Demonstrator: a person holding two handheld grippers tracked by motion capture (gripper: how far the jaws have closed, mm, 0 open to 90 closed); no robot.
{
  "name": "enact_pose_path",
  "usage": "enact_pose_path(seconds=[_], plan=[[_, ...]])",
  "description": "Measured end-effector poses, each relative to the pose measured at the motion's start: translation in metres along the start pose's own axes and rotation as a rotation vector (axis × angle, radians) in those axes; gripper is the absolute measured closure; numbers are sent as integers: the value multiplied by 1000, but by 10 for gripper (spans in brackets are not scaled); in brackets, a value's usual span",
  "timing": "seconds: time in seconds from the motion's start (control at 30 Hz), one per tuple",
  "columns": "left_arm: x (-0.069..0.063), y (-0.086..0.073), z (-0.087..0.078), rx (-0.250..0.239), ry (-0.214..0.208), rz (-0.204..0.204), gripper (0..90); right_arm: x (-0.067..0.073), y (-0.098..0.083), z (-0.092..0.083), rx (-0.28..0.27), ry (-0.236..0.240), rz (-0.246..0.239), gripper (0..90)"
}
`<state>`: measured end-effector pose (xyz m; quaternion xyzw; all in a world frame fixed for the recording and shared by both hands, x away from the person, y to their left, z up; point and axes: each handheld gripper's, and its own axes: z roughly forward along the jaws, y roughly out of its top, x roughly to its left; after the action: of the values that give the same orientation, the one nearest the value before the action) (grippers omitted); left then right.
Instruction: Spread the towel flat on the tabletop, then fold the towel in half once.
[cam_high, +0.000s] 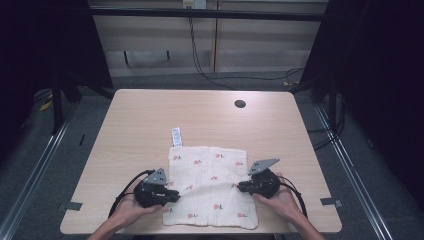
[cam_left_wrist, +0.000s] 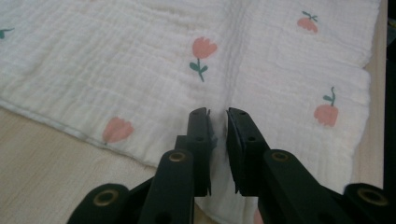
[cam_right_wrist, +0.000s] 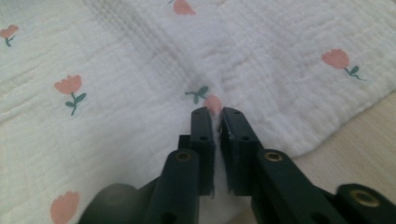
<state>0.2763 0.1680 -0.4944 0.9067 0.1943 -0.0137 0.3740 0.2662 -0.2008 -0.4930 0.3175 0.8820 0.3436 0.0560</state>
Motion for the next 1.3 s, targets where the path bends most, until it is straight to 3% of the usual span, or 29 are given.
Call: enact_pose_path(seconds=[0.1, 0.3, 0.37, 0.5, 0.6, 0.63, 0.7, 0.8, 0.83, 1.0, 1.07, 1.13, 1.17, 1.3], plan=[[1, 2, -2, -5, 7, 1, 721, -4, 0, -2, -35, 11, 18, 713], [14, 10, -12, -84, 36, -51, 615, -16, 11, -9, -95, -14, 34, 693], [22, 10, -14, -97, 44, -78, 607, -25, 16, -9, -107, -41, 46, 692], [36, 12, -19, -116, 73, -91, 663, -45, 28, -10, -134, -115, 70, 674], [47, 15, -24, -137, 92, -112, 683, -63, 34, -8, -159, -145, 111, 677], [51, 17, -25, -134, 113, -105, 682, -69, 36, -6, -161, -143, 113, 677], [59, 20, -27, -164, 123, -143, 678, -79, 41, -1, -146, -168, 125, 680], [70, 25, -28, -189, 165, -186, 676, -91, 47, 8, -144, -170, 148, 662], [74, 26, -27, -191, 157, -204, 689, -93, 47, 11, -142, -176, 149, 654], [93, 36, -19, -165, 201, -218, 678, -106, 49, 21, -94, -153, 164, 603], [104, 39, -15, -170, 188, -238, 668, -109, 48, 21, -101, -170, 177, 596], [109, 39, -10, -164, 216, -237, 662, -110, 46, 23, -103, -153, 183, 584], [112, 38, -9, -171, 209, -250, 655, -110, 46, 24, -94, -141, 181, 576], [117, 34, -10, -168, 232, -264, 635, -108, 45, 25, -89, -154, 179, 583]])
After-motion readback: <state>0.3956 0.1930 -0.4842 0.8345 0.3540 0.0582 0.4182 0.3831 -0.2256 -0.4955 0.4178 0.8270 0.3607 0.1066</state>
